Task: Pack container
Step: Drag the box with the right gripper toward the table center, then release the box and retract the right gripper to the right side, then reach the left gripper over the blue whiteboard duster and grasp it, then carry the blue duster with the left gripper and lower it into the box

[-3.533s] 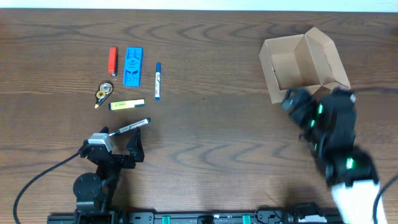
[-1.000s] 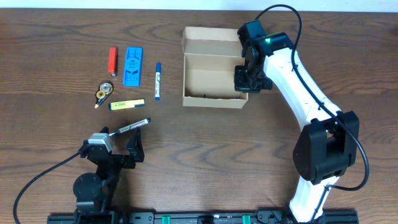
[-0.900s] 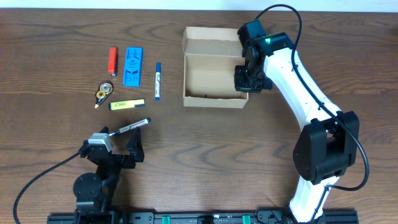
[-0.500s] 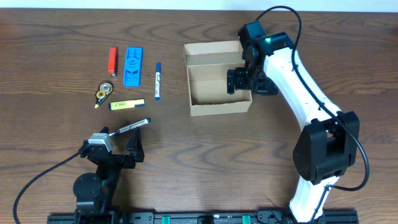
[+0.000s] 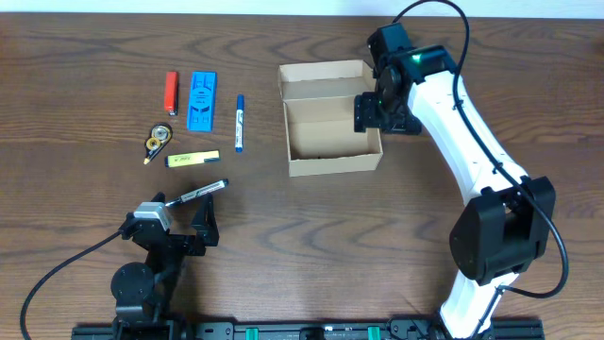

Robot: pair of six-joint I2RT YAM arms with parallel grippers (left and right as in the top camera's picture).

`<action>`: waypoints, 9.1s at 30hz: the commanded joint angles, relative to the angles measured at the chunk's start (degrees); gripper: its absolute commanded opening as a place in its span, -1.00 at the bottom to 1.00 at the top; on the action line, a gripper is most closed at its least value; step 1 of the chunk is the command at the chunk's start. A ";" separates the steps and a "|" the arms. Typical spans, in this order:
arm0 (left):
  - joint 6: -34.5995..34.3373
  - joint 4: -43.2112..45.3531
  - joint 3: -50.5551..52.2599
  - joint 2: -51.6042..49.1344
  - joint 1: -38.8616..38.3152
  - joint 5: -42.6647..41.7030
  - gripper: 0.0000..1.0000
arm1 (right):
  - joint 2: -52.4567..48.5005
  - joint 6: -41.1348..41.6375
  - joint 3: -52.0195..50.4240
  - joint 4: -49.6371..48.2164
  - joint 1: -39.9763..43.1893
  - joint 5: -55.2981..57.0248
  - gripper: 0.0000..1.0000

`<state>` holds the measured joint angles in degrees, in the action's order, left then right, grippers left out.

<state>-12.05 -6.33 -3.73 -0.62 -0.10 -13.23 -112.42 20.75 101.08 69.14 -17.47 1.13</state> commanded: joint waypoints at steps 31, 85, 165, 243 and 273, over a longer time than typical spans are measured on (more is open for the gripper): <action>-0.37 -0.52 1.77 0.37 0.17 0.57 0.91 | -6.95 -0.68 -0.04 -5.49 -1.40 -8.24 0.39; -6.34 2.56 1.33 0.00 0.09 -13.94 0.91 | 56.94 -8.59 -22.29 10.16 -4.22 -3.96 0.99; 14.62 -10.67 -84.43 -126.55 -2.19 10.23 0.65 | 56.54 -8.61 -22.29 10.16 -4.22 -3.96 0.99; 70.40 -50.69 -104.63 -121.13 -27.15 -16.24 -0.66 | 56.54 -8.61 -22.29 10.16 -4.22 -3.98 0.98; 71.71 -50.82 -104.43 -124.72 -27.30 -15.08 0.15 | 56.54 -8.61 -22.29 10.16 -4.22 -3.96 0.98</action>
<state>59.07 -56.82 -108.36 -125.03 -27.29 -28.29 -55.88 11.70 78.76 79.26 -21.15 -3.03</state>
